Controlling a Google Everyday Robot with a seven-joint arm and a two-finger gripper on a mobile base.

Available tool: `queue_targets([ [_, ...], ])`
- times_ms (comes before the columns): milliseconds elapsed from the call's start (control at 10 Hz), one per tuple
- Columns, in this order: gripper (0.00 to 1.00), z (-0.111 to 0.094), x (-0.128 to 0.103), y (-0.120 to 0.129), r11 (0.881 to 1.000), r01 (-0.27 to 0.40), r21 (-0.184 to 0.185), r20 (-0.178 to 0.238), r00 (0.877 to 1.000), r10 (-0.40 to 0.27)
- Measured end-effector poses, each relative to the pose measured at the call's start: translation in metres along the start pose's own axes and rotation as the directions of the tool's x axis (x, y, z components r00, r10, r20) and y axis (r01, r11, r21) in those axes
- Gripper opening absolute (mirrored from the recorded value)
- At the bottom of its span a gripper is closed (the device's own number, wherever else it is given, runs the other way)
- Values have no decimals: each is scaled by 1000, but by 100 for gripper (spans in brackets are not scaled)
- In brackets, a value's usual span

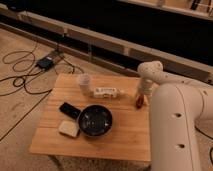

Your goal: Place the pepper in the ceramic cup

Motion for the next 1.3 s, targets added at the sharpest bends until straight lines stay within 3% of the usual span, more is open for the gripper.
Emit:
queue_targets([
  [200, 54, 4, -2, 0, 1000, 2, -4, -9, 1000, -2],
  [700, 3, -6, 0, 10, 999, 17, -36, -23, 1000, -18],
  [1000, 0, -30, 0, 19, 998, 40, -47, -4, 999, -40],
  [1300, 0, -75, -8, 50, 990, 130, -55, 74, 989, -126],
])
